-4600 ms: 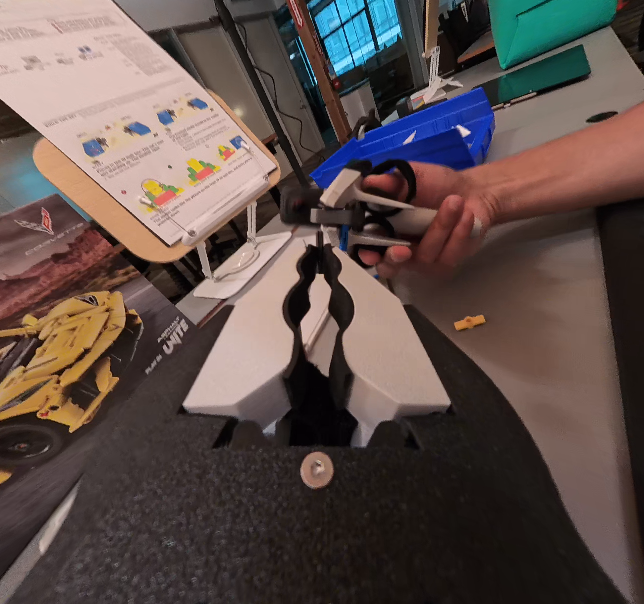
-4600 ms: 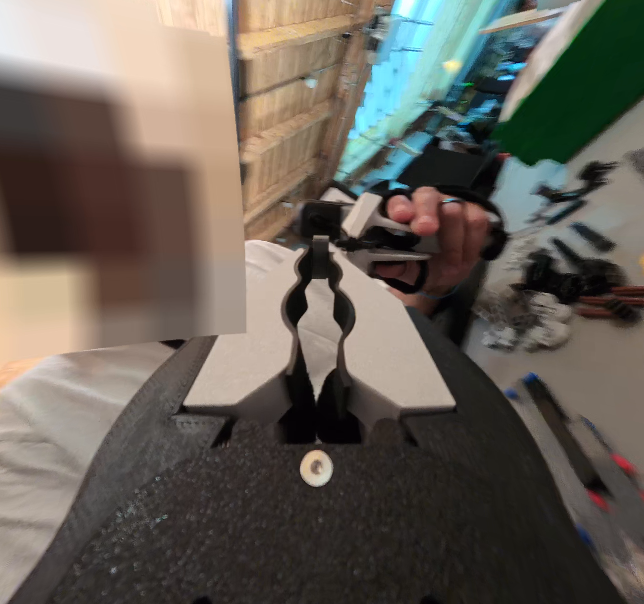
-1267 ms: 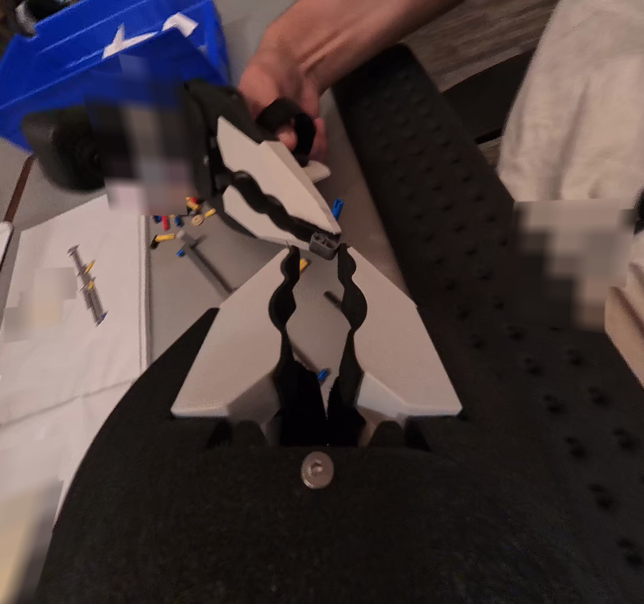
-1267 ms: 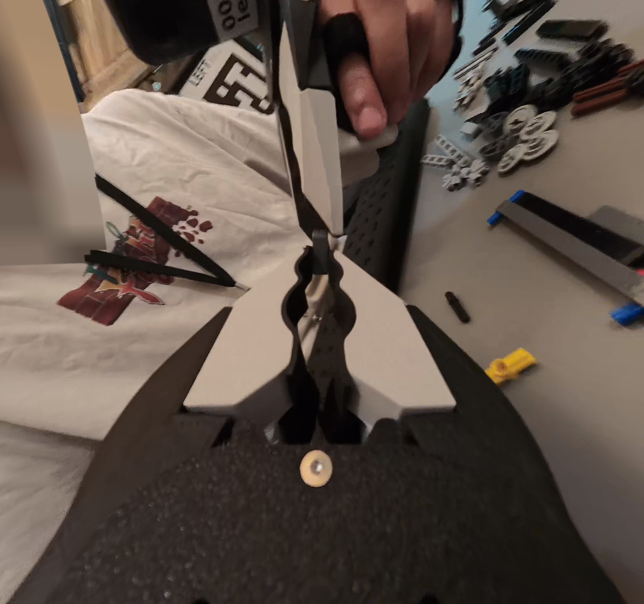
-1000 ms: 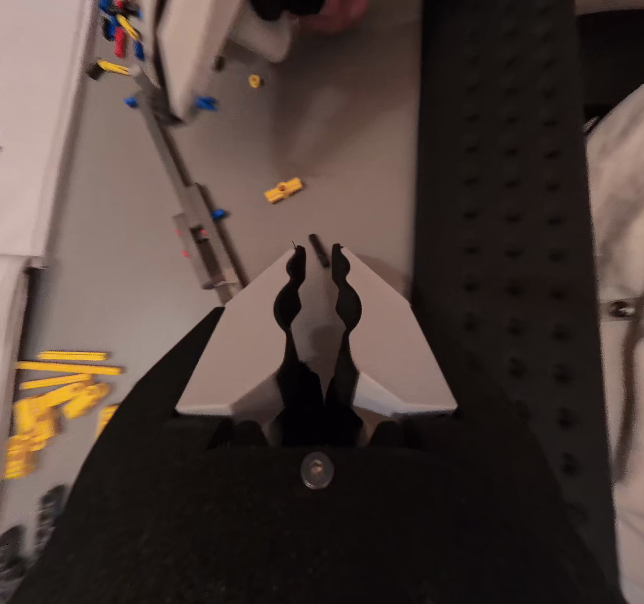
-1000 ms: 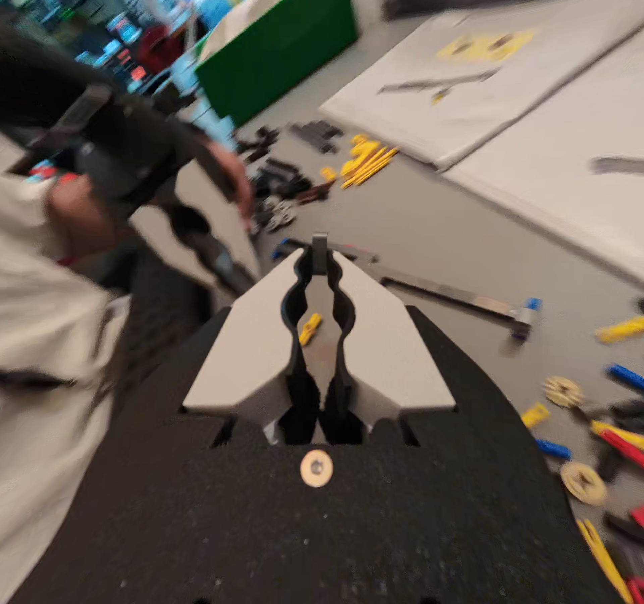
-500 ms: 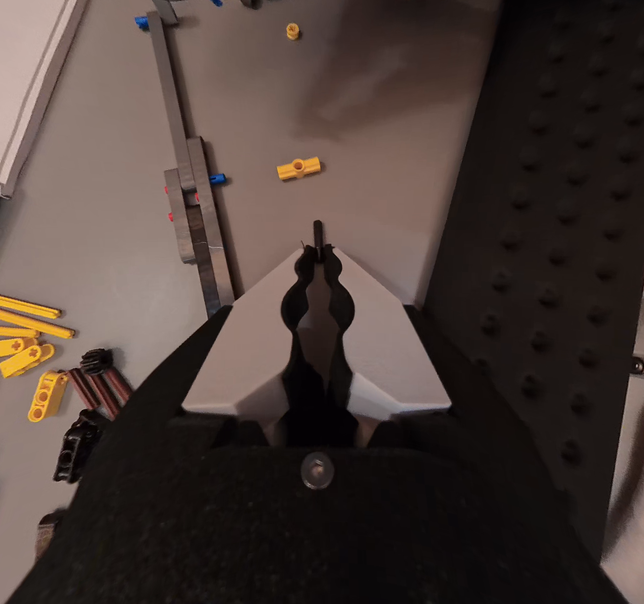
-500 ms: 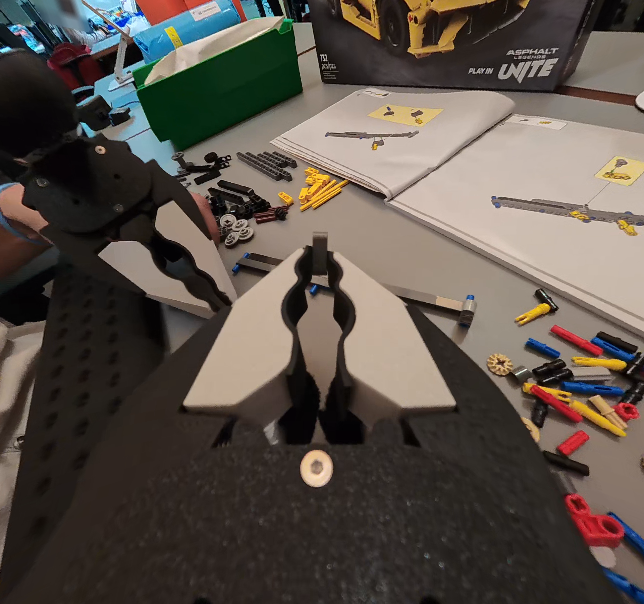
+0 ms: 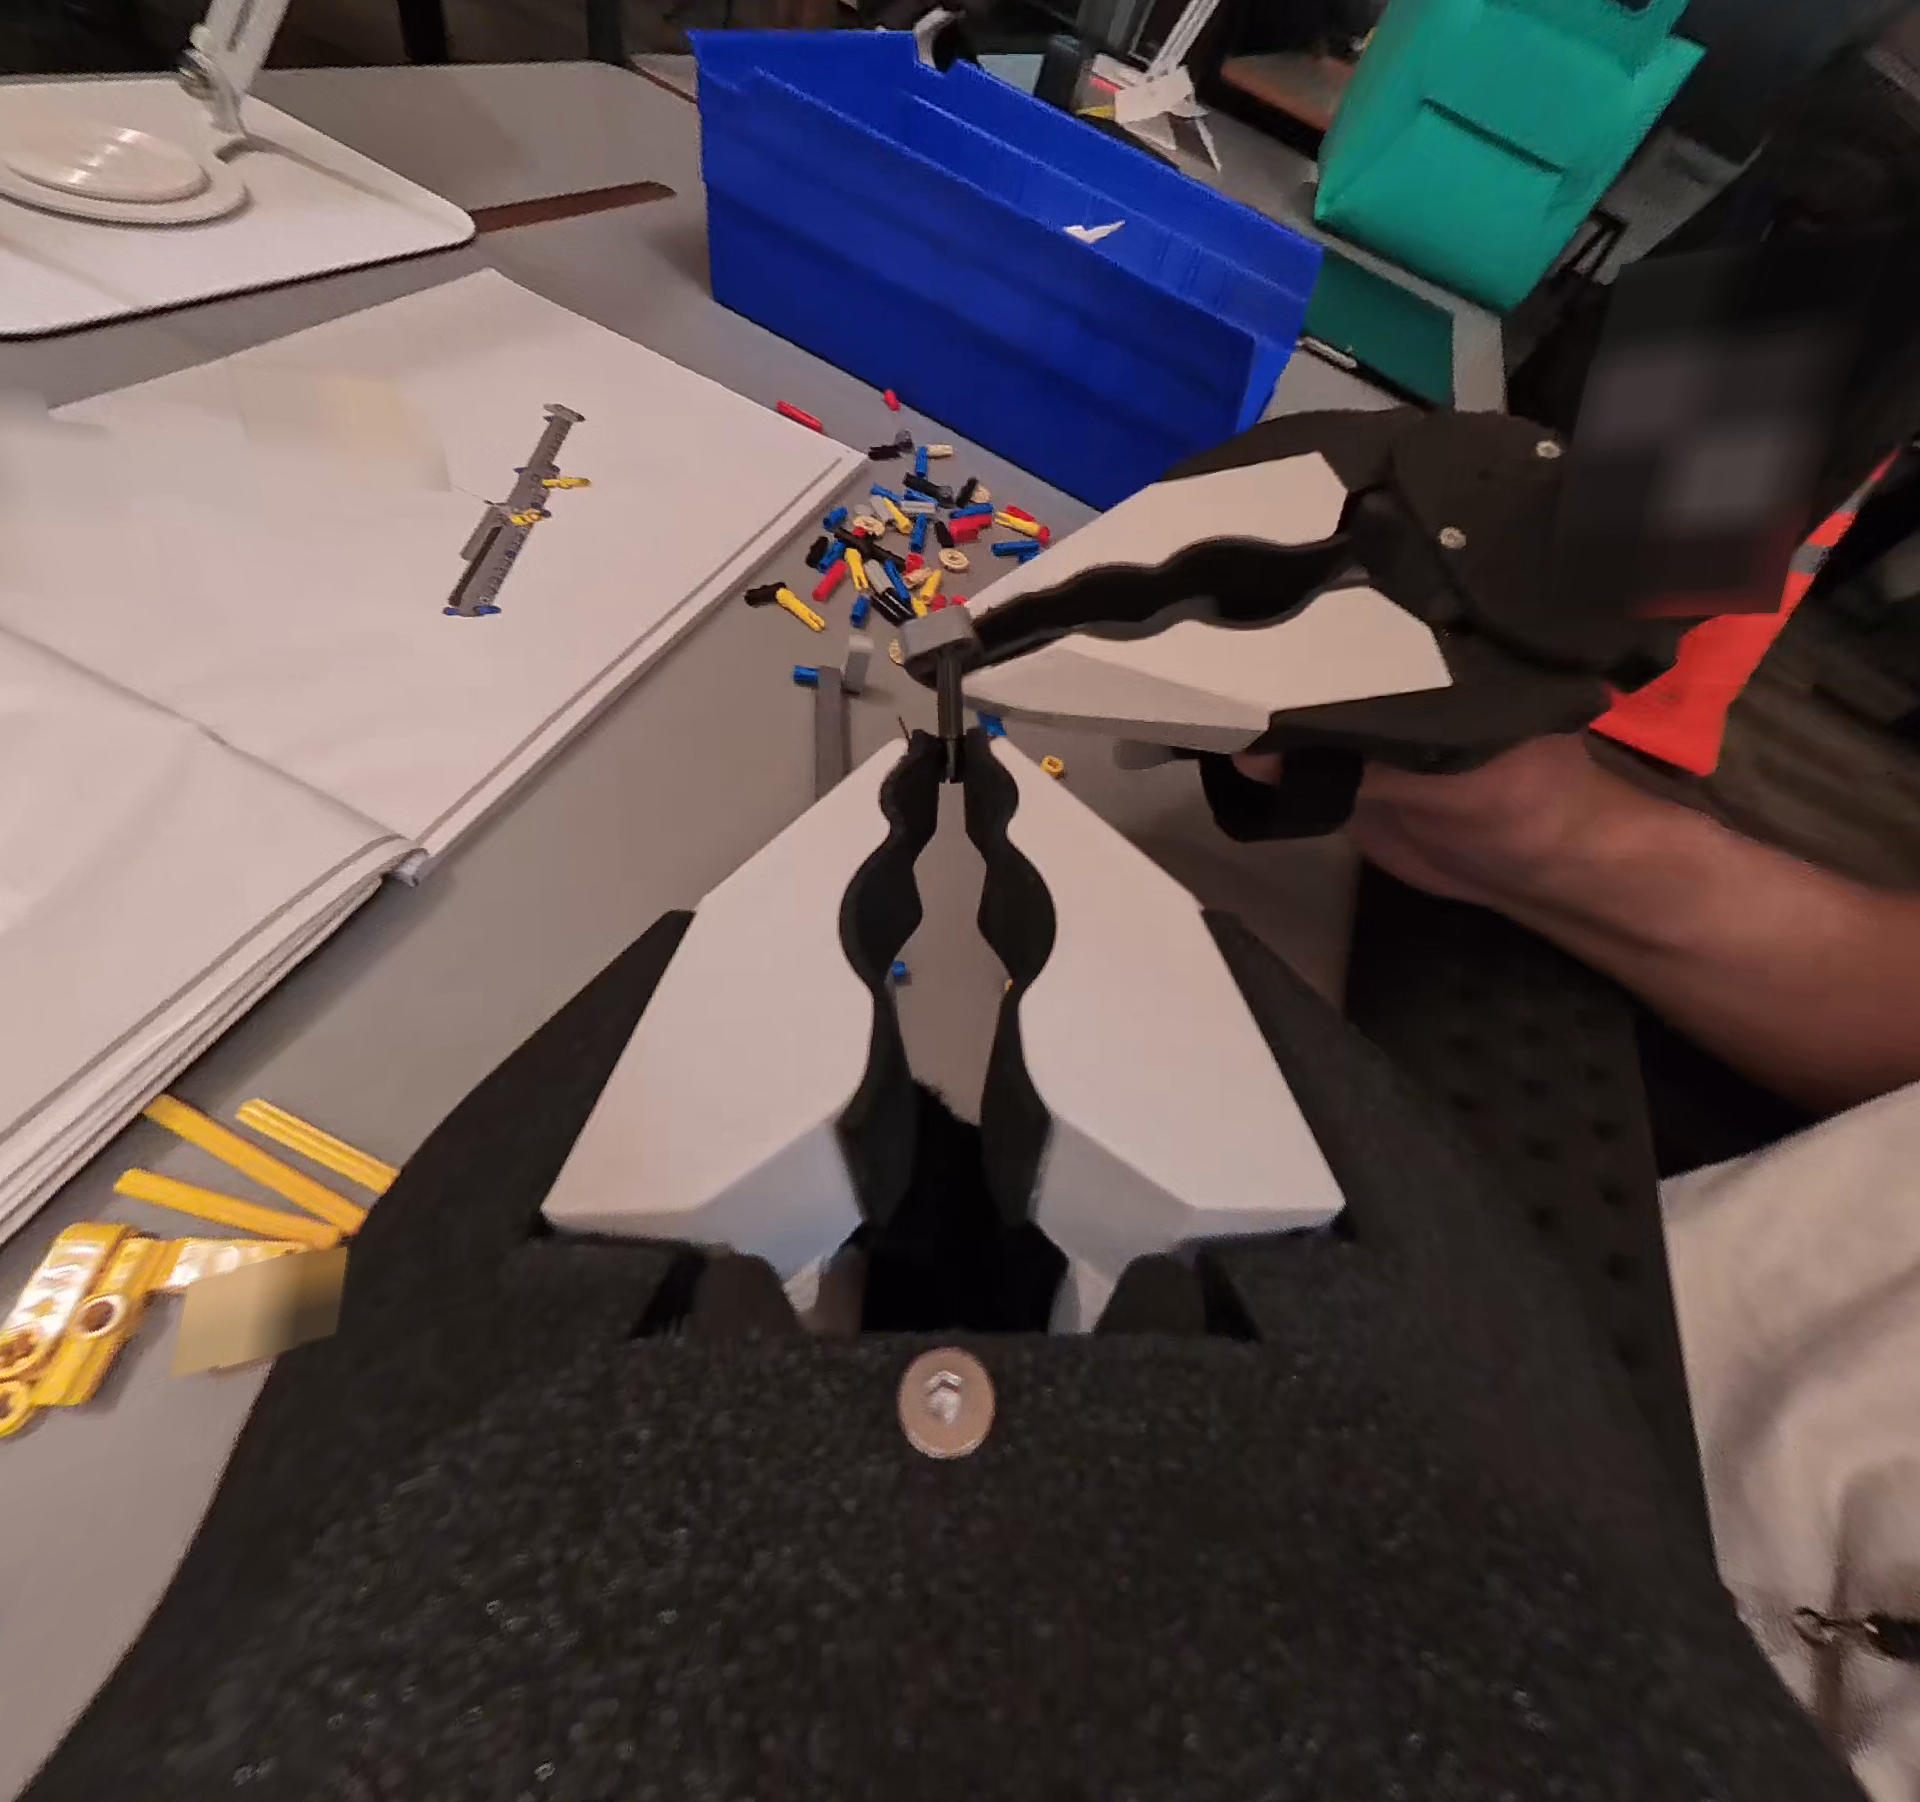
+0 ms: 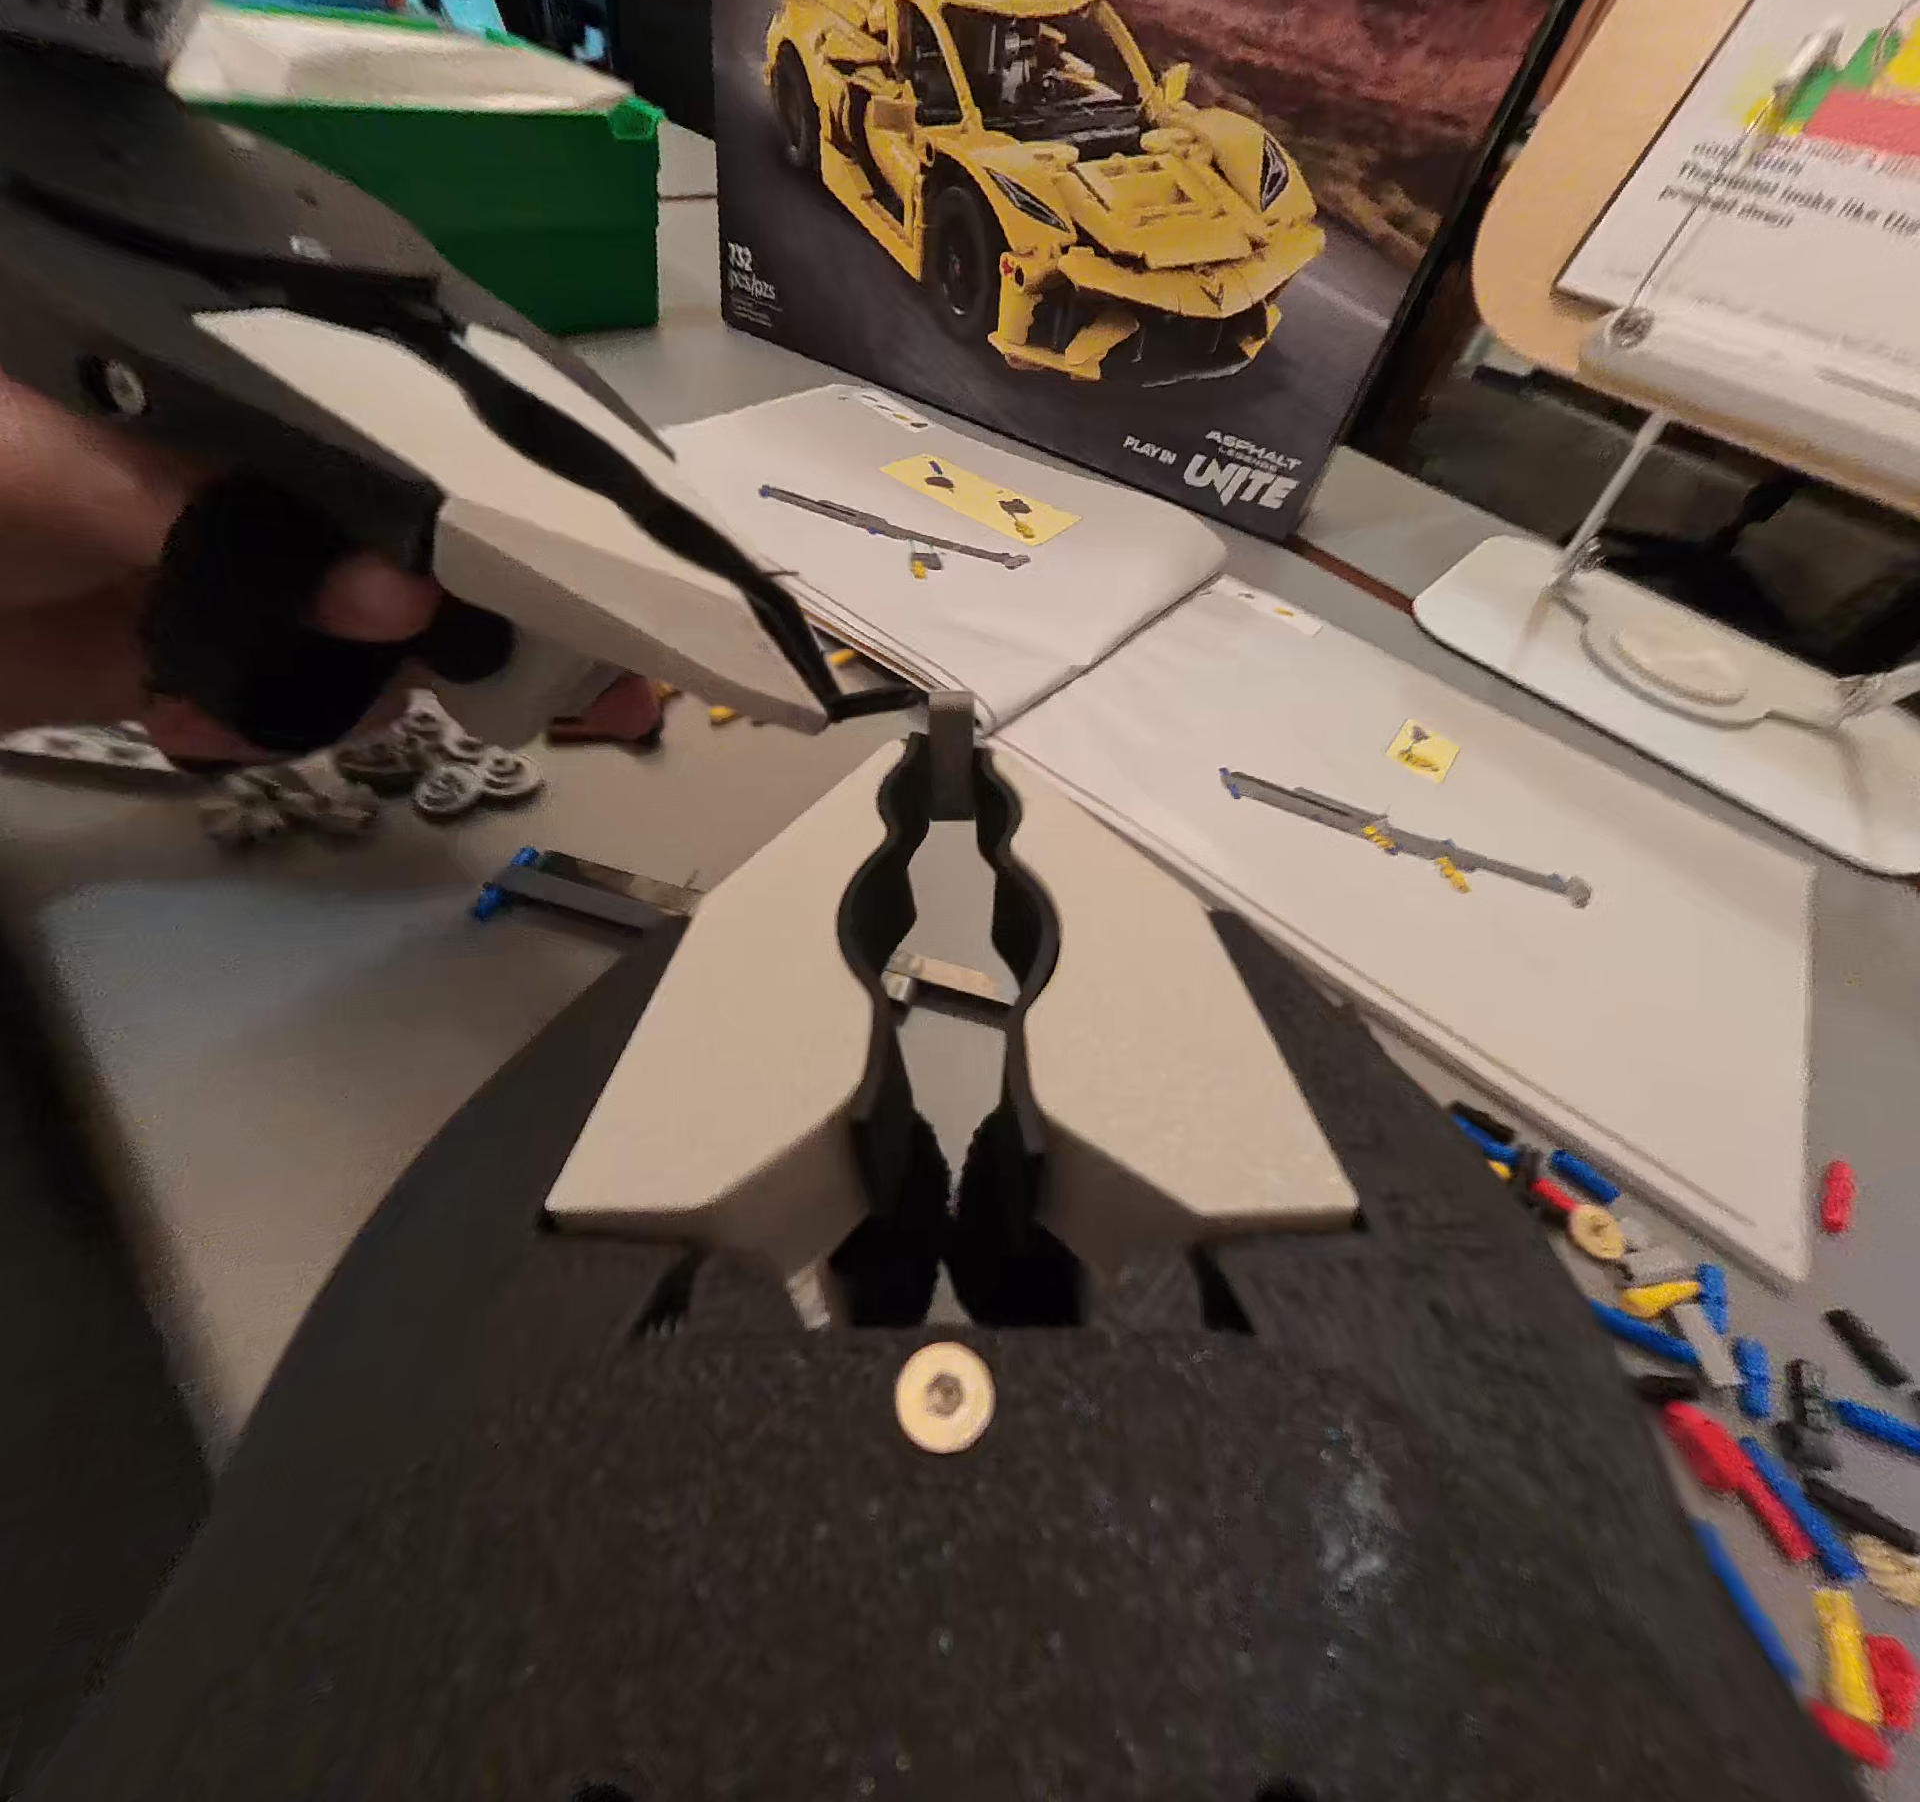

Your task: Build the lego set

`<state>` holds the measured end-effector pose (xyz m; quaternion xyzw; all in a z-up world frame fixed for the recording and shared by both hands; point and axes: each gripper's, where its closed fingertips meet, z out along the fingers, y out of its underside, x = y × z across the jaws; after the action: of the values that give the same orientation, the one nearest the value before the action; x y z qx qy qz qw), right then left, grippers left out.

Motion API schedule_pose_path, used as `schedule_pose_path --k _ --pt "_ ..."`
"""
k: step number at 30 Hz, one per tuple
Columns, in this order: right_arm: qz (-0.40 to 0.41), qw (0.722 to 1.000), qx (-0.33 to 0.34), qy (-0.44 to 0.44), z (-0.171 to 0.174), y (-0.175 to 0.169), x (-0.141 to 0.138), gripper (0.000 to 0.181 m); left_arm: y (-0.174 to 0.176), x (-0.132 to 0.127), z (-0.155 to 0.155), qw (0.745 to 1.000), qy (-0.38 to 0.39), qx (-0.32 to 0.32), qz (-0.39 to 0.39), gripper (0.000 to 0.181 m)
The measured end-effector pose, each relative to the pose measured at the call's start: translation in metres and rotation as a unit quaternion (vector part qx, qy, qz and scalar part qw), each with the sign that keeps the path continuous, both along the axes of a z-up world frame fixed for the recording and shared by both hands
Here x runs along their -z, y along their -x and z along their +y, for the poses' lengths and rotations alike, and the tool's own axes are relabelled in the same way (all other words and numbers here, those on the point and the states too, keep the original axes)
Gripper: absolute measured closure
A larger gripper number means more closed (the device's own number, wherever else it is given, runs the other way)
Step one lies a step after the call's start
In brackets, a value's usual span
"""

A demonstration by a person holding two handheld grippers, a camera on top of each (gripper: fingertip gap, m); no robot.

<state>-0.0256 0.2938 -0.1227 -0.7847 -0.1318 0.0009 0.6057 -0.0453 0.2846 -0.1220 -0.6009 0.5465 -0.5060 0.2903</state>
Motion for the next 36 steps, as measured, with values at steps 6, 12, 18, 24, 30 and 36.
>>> schedule_pose_path --k 6,12,18,24,30,36 --pt "-0.063 0.998 -0.008 -0.011 0.005 0.005 0.005 0.174 0.002 0.010 0.001 1.000 0.011 0.001 0.015 0.178" --pt "-0.091 0.996 -0.016 -0.004 0.006 0.008 0.011 0.174 0.006 0.015 0.001 0.999 0.032 0.003 0.023 0.178" --pt "-0.131 0.991 -0.005 -0.001 0.008 0.008 0.017 0.174 0.007 0.020 0.001 0.998 0.047 0.005 0.035 0.178" --pt "-0.108 0.994 -0.016 0.002 0.008 0.010 0.018 0.174 0.008 0.022 0.003 0.998 0.042 0.006 0.041 0.178" --pt "-0.114 0.993 -0.015 0.003 0.009 0.009 0.019 0.174 0.008 0.022 0.004 0.998 0.057 0.003 0.039 0.178" --pt "-0.125 0.992 -0.010 0.007 0.010 0.008 0.021 0.174 0.009 0.022 0.008 0.998 0.050 -0.003 0.040 0.178"
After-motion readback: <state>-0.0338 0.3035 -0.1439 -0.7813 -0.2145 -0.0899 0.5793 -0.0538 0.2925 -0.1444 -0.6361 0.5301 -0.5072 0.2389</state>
